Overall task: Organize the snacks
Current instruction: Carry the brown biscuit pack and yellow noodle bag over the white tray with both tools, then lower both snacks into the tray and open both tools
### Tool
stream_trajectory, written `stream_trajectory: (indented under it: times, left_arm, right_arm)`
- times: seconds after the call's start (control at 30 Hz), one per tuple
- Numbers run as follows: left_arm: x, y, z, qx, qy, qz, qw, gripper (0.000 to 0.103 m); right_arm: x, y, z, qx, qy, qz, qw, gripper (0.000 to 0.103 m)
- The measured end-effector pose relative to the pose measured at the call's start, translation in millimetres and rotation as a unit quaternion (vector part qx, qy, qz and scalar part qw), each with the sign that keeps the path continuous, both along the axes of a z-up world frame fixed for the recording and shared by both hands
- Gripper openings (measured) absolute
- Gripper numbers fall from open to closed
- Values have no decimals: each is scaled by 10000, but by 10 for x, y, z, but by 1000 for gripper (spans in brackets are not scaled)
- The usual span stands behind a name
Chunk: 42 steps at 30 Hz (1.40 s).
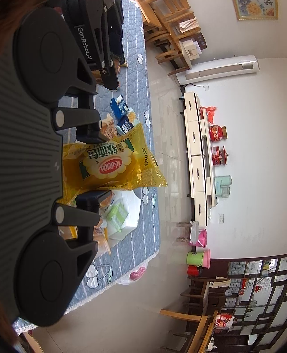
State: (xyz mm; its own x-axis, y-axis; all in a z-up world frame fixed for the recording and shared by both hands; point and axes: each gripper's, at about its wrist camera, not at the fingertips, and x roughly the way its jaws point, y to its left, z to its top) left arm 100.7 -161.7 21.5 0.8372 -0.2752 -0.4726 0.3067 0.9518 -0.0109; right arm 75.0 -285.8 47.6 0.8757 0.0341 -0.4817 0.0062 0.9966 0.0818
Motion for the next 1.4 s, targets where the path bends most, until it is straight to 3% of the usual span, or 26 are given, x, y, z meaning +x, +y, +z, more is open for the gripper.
stream_trajectory:
  times: [0.5,0.97,1.4]
  left_arm:
    - [180,-496,-35,37,-20,-444,9990,45]
    - [668,-845,-304,160,115,-515,9985,44]
    - [1109,-878,-534,95,268,-495,9984,45]
  right_arm:
    - [145,-224,-4,-63,102,-315,9994,51]
    - [798,-328,-125,-42,416,-254,9988,51]
    - [1307,-390,-309,-75,694,-166,9974,51]
